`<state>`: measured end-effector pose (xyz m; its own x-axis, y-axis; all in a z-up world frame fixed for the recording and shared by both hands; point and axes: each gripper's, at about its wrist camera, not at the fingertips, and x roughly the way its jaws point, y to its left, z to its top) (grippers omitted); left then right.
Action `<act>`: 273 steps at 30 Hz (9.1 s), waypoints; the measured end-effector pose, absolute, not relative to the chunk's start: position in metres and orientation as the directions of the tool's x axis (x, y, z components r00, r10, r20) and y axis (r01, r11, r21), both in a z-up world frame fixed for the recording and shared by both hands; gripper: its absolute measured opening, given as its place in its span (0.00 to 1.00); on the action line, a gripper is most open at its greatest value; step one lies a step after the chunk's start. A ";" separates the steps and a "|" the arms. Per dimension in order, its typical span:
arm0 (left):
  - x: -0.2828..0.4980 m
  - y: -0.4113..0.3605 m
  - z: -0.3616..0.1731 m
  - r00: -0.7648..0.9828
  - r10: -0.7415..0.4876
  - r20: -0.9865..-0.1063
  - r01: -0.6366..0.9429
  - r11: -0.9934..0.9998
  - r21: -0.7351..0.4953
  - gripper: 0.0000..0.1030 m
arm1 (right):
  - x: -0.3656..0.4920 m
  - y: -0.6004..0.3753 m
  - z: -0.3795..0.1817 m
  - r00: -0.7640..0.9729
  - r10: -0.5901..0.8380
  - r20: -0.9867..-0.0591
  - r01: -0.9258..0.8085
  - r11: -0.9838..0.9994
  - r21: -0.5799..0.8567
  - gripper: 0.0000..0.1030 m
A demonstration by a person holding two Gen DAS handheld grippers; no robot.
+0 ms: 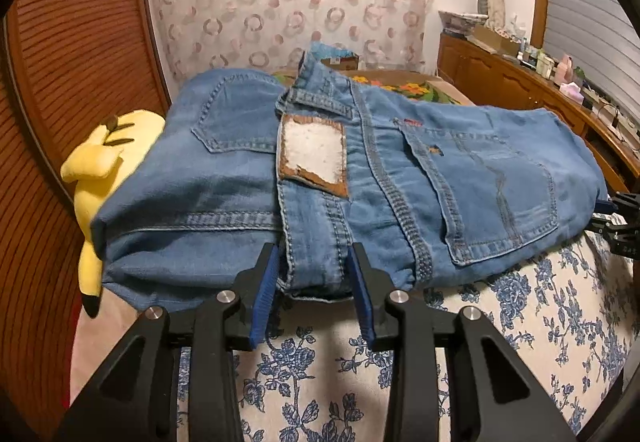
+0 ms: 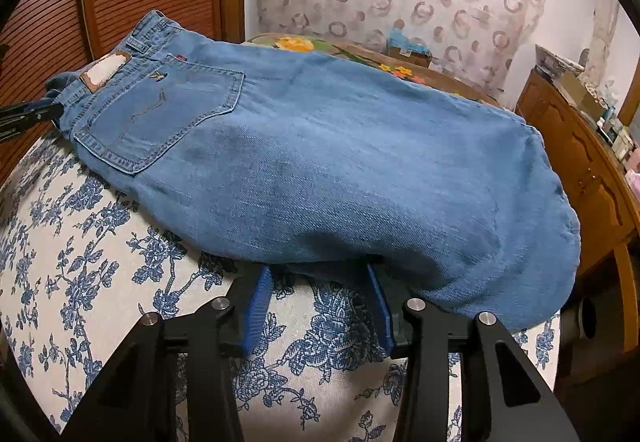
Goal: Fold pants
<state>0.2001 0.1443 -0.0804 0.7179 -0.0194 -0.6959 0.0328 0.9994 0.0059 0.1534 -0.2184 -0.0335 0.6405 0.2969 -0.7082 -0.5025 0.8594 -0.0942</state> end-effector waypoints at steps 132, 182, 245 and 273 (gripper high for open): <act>0.119 0.076 -0.031 0.784 -0.149 -0.603 0.157 0.987 -0.040 0.53 | 0.063 -0.143 0.102 0.611 0.667 -0.426 -0.715 0.696 0.066 0.01; 0.132 0.081 -0.037 0.750 -0.209 -0.627 0.248 0.969 -0.027 0.05 | 0.176 -0.052 0.091 0.529 0.623 -0.576 -0.709 0.697 0.102 0.03; 0.153 0.118 -0.040 0.763 -0.074 -0.643 0.101 0.995 0.006 0.47 | 0.169 -0.106 -0.023 0.553 0.401 -0.730 -0.600 0.800 -0.015 0.42; 0.230 0.114 -0.032 0.752 0.178 -0.635 0.018 0.957 0.289 0.47 | 0.152 -0.155 -0.026 0.599 0.454 -0.659 -0.576 0.816 0.038 0.43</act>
